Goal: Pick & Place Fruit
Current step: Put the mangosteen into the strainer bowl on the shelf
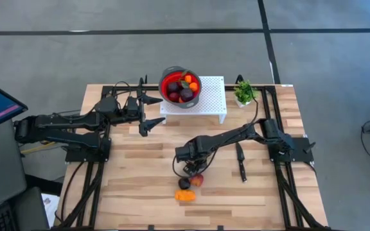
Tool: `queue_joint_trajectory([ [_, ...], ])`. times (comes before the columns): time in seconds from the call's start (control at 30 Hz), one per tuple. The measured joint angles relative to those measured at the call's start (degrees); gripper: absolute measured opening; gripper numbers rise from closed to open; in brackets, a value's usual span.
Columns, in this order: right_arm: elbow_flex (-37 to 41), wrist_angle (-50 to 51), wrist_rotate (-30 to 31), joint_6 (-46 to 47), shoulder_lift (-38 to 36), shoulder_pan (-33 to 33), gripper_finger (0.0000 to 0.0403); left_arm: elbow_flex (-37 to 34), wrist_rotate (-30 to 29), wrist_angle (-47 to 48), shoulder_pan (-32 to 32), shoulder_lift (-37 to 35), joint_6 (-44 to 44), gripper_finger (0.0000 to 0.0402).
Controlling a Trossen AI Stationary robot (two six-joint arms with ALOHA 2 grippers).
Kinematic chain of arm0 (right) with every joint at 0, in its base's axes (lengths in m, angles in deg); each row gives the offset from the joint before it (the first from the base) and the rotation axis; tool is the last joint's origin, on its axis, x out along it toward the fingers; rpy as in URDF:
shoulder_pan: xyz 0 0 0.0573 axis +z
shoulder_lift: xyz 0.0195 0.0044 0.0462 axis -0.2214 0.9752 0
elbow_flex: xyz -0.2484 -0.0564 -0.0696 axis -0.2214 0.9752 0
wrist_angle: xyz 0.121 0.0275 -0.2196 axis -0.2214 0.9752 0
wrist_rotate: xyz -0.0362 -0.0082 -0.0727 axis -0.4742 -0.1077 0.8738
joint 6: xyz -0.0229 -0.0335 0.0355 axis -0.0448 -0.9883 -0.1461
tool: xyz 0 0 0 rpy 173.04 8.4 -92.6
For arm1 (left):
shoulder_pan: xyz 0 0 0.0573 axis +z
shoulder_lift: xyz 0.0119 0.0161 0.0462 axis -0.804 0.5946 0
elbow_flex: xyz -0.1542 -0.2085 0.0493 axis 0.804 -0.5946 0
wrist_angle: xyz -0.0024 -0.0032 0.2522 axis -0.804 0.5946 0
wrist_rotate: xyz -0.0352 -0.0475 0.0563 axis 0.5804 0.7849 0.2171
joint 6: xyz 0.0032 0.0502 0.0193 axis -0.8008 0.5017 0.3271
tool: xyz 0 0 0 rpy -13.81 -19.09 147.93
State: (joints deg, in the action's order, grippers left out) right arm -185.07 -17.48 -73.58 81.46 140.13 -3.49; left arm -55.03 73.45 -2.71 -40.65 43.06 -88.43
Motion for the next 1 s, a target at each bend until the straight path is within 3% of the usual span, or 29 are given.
queue_joint_trajectory([
  [0.6, 0.0, 0.8, -0.44, -1.81, -0.04, -0.9, 0.0292, 0.0, -0.02, -0.33, 0.0, 0.0, 0.0, 0.0374],
  [1.0, -6.09, 9.85, 0.15, -8.14, -0.09, -3.97, 0.0292, 0.0, -0.01, -0.37, 0.0, 0.0, 0.0, 0.0374],
])
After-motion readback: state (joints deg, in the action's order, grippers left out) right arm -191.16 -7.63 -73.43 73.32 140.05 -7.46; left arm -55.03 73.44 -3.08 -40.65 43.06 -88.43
